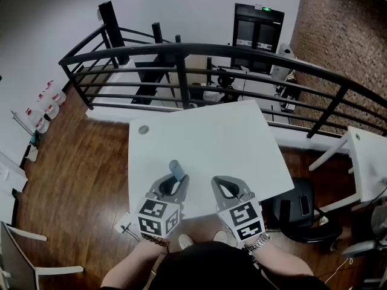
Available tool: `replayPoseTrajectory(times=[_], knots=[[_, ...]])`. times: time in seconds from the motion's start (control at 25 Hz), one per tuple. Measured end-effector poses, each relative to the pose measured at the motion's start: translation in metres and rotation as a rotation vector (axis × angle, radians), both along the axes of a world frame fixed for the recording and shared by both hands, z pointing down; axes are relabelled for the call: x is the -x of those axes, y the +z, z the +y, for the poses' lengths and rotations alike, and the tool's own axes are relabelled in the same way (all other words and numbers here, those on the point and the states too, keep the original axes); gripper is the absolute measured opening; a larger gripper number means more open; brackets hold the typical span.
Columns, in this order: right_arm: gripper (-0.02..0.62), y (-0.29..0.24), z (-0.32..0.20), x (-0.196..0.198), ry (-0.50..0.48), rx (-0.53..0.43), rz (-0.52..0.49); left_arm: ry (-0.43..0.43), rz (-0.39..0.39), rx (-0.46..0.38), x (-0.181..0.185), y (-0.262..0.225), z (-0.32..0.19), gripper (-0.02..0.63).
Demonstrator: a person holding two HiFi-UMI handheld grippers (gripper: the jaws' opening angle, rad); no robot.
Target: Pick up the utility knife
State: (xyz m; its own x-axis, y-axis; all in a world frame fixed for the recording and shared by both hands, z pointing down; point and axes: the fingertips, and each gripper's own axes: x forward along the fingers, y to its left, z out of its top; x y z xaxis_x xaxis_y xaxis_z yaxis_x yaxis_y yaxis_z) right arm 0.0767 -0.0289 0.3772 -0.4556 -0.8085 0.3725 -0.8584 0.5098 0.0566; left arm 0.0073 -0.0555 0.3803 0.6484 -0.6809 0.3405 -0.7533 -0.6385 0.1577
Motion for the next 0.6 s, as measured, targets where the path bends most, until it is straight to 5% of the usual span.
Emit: replayPoseTrajectory(times=[0.6], knots=[[-0.006,0.0007,0.0035,-0.0079,0.007,-0.006,-0.002,0.005,-0.006,0.000,-0.0070,0.0041,0.0041,0.086]])
